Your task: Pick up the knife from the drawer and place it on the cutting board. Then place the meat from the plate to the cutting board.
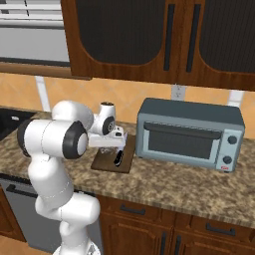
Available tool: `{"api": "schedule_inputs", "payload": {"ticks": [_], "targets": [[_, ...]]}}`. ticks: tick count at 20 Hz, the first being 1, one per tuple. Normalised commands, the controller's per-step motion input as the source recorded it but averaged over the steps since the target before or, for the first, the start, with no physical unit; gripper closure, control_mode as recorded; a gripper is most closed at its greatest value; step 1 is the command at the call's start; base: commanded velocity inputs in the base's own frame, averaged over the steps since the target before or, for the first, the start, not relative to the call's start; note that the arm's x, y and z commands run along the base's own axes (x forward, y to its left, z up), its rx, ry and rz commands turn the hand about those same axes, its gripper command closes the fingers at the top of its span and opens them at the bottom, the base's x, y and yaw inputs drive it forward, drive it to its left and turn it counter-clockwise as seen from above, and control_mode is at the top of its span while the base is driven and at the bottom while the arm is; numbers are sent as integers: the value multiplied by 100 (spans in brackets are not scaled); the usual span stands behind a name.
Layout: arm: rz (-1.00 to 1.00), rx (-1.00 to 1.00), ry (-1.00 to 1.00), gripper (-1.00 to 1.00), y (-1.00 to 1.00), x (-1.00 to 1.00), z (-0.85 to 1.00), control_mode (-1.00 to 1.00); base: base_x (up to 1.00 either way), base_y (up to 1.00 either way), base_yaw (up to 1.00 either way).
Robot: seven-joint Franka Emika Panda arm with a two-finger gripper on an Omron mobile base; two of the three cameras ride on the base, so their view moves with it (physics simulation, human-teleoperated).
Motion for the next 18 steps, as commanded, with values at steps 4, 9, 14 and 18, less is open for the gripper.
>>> {"api": "schedule_inputs", "payload": {"ticks": [4, 9, 14, 18], "targets": [[-2, 0, 0, 100, 0, 47, 0, -100, 0, 0, 0], [-6, 0, 0, 100, 0, 51, 0, -100, 0, 0, 0], [-2, 0, -2, 100, 0, 9, -5, -100, 0, 0, 0], [0, 0, 0, -100, 0, 0, -3, -100, 0, 0, 0]]}}
